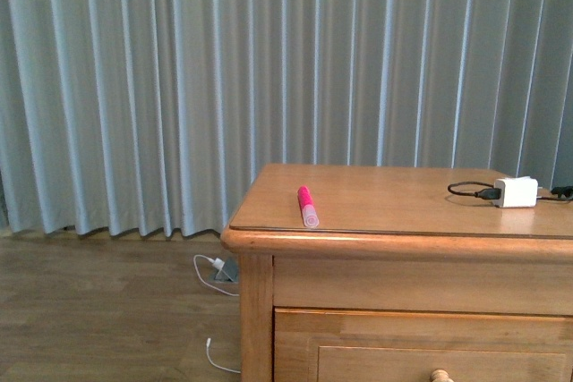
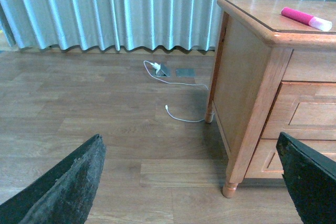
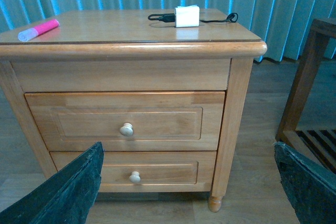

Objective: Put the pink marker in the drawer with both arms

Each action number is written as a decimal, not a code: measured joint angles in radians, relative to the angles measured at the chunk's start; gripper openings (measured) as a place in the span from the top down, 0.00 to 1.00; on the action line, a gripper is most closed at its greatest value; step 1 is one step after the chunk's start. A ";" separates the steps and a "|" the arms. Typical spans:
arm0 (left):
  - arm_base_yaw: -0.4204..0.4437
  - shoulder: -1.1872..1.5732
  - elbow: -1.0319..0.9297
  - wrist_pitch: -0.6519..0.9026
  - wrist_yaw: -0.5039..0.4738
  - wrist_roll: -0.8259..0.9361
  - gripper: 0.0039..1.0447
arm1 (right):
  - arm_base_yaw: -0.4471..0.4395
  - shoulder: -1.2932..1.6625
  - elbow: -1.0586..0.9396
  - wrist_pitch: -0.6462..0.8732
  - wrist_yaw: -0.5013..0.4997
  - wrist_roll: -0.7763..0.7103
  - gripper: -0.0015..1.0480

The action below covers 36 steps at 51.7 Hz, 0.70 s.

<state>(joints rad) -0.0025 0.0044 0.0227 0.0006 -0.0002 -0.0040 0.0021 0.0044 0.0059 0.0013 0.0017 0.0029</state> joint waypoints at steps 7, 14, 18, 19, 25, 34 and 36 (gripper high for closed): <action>0.000 0.000 0.000 0.000 0.000 0.000 0.06 | 0.000 0.000 0.000 0.000 0.000 0.000 0.08; 0.000 0.000 0.000 0.000 0.000 0.000 0.06 | 0.000 0.000 0.000 0.000 0.000 0.000 0.08; 0.000 0.000 0.000 0.000 0.000 0.000 0.06 | 0.000 0.000 0.000 0.000 0.000 0.000 0.08; 0.000 0.000 0.000 0.000 0.000 0.000 0.06 | 0.000 0.000 0.000 0.000 0.000 0.000 0.08; 0.000 0.000 0.000 0.000 0.000 0.000 0.06 | 0.000 0.000 0.000 0.000 0.000 0.000 0.08; 0.000 0.000 0.000 0.000 0.000 0.000 0.06 | 0.000 0.000 0.000 0.000 0.000 0.000 0.08; 0.000 0.000 0.000 0.000 0.000 0.000 0.06 | 0.000 0.000 0.000 0.000 0.000 0.000 0.08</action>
<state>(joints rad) -0.0025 0.0044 0.0227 0.0006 -0.0002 -0.0040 0.0021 0.0044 0.0059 0.0013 0.0017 0.0029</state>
